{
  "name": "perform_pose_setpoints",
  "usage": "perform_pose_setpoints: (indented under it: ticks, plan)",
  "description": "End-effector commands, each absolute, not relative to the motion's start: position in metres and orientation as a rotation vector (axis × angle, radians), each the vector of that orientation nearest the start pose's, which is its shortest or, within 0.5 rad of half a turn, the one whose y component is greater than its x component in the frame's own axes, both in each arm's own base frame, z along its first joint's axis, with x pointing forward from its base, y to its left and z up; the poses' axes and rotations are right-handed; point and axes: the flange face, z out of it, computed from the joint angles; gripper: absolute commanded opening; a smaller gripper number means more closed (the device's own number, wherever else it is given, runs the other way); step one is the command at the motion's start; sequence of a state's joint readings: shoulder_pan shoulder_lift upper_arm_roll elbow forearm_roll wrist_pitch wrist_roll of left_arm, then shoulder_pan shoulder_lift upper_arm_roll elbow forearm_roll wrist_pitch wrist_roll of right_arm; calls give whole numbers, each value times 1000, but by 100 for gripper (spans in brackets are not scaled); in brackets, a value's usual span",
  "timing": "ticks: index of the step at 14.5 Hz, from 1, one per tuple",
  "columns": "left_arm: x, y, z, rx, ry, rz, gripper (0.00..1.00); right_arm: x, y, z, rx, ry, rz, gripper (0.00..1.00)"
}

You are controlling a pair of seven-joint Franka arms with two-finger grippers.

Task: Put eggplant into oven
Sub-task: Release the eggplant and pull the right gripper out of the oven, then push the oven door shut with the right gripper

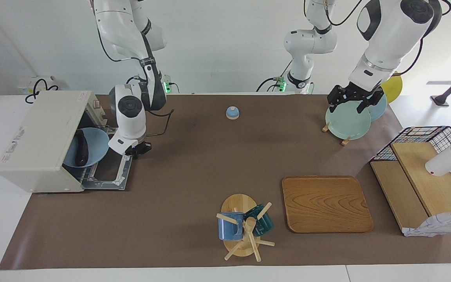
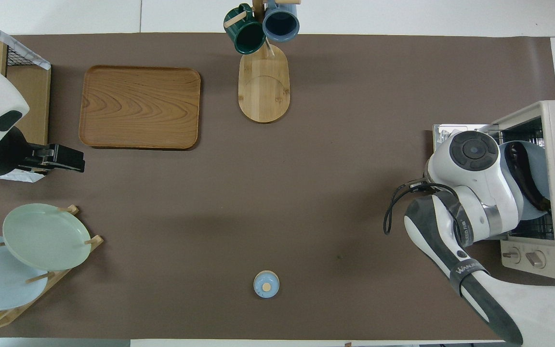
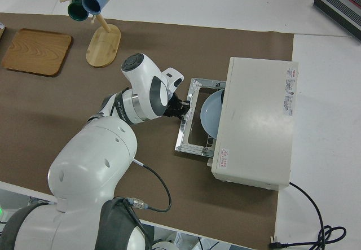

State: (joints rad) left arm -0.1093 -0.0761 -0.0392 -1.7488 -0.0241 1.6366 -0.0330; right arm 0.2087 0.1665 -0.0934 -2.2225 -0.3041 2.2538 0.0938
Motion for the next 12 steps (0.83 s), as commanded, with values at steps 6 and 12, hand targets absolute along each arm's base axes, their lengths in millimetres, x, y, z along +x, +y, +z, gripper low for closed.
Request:
perform_pose_setpoints:
  ticks: [6, 12]
  plan:
    - [527, -79, 591, -3166, 180, 67, 100, 562, 30, 356, -3444, -541, 340, 0]
    - [527, -79, 591, -3166, 180, 67, 100, 561, -44, 440, -3389, -585, 388, 0]
